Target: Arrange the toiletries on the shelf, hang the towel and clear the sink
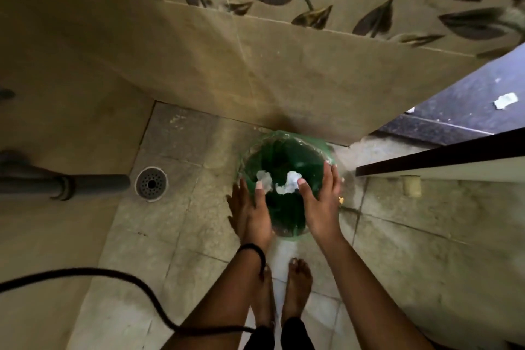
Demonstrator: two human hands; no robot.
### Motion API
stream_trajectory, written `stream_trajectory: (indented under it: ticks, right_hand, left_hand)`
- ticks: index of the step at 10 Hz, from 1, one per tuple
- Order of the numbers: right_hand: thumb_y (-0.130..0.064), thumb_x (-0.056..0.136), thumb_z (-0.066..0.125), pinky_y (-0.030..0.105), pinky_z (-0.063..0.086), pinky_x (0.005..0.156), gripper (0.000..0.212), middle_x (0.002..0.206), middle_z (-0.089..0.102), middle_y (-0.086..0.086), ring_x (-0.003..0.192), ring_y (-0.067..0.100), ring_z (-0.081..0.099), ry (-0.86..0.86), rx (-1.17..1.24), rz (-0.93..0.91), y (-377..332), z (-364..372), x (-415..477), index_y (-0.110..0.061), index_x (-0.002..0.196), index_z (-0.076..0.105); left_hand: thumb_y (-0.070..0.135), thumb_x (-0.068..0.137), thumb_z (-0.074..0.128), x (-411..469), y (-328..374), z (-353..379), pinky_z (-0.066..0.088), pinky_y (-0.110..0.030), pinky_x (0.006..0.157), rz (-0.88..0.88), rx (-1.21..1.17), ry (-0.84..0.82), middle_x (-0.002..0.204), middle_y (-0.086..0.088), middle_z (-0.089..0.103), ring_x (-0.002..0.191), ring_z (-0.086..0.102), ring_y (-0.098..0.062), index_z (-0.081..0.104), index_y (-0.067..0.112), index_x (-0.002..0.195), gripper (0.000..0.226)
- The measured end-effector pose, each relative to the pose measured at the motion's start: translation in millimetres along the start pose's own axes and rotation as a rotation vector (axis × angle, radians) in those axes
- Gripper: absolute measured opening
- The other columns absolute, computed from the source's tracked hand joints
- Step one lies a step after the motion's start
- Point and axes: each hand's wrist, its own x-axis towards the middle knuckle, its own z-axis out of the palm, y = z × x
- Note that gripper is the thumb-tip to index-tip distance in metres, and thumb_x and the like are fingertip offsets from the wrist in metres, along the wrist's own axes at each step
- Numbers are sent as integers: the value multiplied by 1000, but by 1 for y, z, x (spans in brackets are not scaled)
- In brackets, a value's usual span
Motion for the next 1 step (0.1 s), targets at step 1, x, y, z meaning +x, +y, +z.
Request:
stream_trajectory:
  ticks: [1]
  right_hand:
    - [-42,94,46,60,10,116,65,161,4,2,147,29,-6,87,-302,-62,22,-5,-19,-24,150,16]
  left_hand:
    - [55,95,26,-19,-22,-4,-6,-49,119,60,132,-17,162,5,0,148,-9,-16,7,34,150,62]
